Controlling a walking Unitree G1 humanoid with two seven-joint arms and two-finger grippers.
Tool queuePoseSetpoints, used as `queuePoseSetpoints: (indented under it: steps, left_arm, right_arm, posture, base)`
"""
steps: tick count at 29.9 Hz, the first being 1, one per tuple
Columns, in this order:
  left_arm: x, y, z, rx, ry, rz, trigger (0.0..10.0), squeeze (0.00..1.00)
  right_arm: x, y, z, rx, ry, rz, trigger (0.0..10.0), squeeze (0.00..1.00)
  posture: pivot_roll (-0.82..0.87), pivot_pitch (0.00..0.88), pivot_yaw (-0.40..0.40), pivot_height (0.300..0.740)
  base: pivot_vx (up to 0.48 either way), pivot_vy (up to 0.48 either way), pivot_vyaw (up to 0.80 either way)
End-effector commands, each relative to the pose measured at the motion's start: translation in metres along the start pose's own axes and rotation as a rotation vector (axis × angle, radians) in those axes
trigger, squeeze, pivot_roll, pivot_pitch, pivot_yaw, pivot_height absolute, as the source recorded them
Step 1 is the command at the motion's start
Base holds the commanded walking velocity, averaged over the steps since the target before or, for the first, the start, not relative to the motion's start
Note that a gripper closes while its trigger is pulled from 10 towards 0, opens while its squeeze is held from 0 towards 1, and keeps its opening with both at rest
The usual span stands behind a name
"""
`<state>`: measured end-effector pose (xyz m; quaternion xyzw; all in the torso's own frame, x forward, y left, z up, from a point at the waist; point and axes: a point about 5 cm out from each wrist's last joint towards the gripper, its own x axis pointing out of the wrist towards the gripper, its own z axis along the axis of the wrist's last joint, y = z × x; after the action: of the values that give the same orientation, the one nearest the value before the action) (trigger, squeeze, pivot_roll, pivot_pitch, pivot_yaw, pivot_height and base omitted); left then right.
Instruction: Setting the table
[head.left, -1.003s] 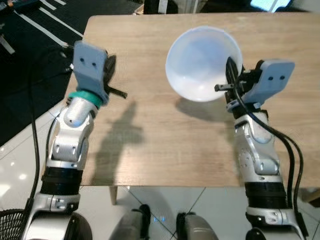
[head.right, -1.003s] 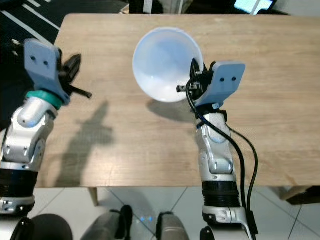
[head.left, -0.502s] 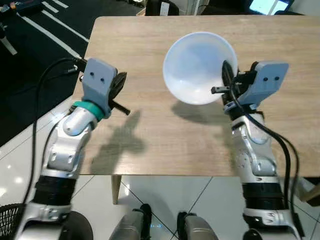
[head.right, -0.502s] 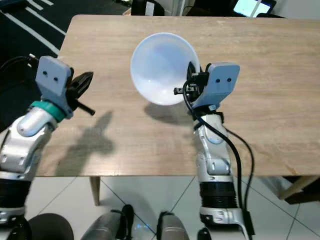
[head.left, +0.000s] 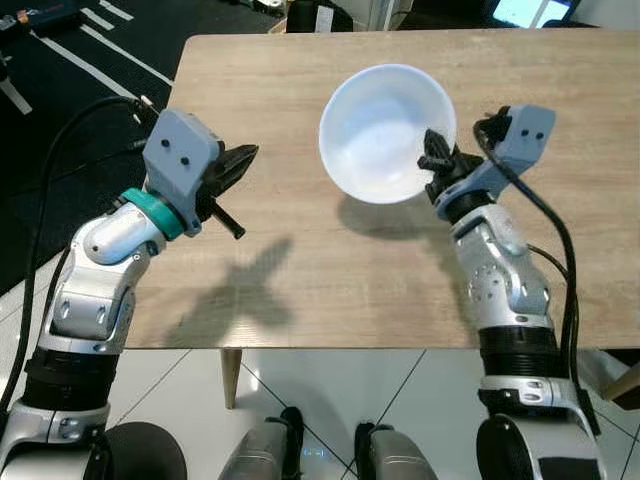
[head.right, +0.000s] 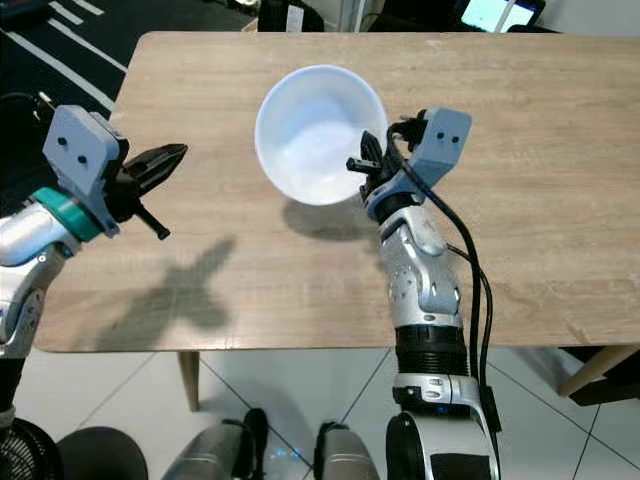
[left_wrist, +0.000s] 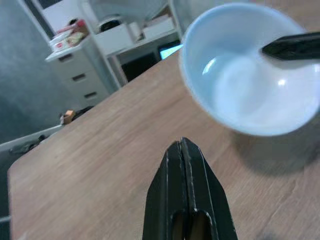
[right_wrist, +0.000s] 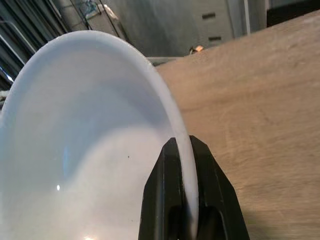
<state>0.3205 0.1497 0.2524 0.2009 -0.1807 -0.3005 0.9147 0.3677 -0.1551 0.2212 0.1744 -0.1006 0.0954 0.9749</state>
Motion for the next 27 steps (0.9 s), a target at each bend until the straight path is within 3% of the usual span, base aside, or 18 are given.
queuePoseSetpoints:
  steps: [1,5,7,16,27]
  left_arm:
    - [0.012,-0.015,-0.001,0.0,-0.007,-0.034,10.0,0.0]
    - [0.02,-0.019,0.001,-0.055,-0.019,-0.001,10.0,0.0]
    - [0.023,-0.018,-0.001,-0.133,-0.016,0.064,10.0,0.0]
    - [0.027,-0.02,-0.007,-0.148,-0.001,0.128,10.0,0.0]
    - [0.029,-0.021,-0.008,-0.164,0.004,0.135,10.0,0.0]
  right_arm:
    - [0.003,0.002,0.0,0.019,0.011,0.02,10.0,0.0]
    - [0.002,0.002,0.001,0.021,0.01,0.02,10.0,0.0]
    - [-0.002,-0.002,-0.001,0.032,0.018,0.003,10.0,0.0]
    - [-0.005,-0.006,-0.006,0.038,0.034,-0.01,10.0,0.0]
    - [-0.007,-0.009,-0.007,0.038,0.036,-0.019,10.0,0.0]
  posture:
    - [0.01,0.164,0.09,0.74]
    - [0.01,0.162,0.093,0.74]
    - [0.01,0.162,0.094,0.74]
    - [0.01,0.156,0.093,0.74]
    - [0.0,0.156,0.088,0.74]
  base:
    - [0.0,0.0,0.0]
    - [0.0,0.0,0.0]
    - [0.0,0.0,0.0]
    - [0.0,0.0,0.0]
    - [0.229,-0.12,0.0]
